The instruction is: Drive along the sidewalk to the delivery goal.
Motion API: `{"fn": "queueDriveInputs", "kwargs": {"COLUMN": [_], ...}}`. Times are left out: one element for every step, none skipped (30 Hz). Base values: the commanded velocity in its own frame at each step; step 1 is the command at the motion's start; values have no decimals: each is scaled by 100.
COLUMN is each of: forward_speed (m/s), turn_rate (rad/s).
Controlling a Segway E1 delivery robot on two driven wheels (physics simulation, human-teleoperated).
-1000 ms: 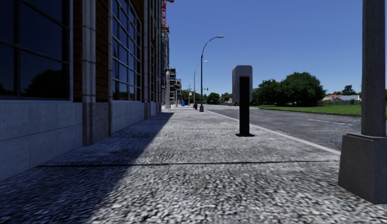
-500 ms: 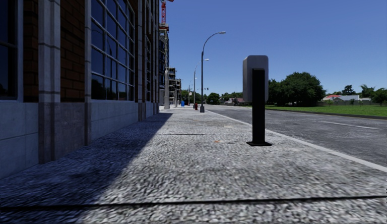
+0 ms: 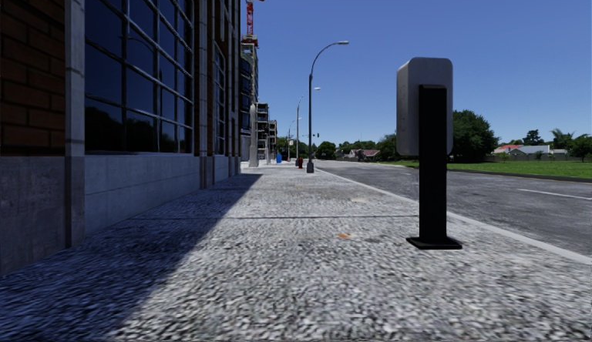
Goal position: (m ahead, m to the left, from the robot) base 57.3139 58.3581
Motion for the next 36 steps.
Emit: {"fn": "queueDriveInputs", "kwargs": {"forward_speed": [199, 199, 199, 199, 199, 199, 199, 199, 199, 199, 199, 199, 199, 199, 199, 199, 199, 200, 200, 199, 199, 198, 196, 196, 193, 187, 184, 184, 185, 186, 195, 195, 200, 200, 200, 199], "turn_rate": [0, 0, 0, 0, 0, 0, 0, 0, 0, 0, 0, 0, 0, 0, 0, 0, 0, 0, 0, 0, 0, 0, 0, 0, 0, 0, 0, 0, 0, 0, 0, 0, 0, 0, 0, 0]}}
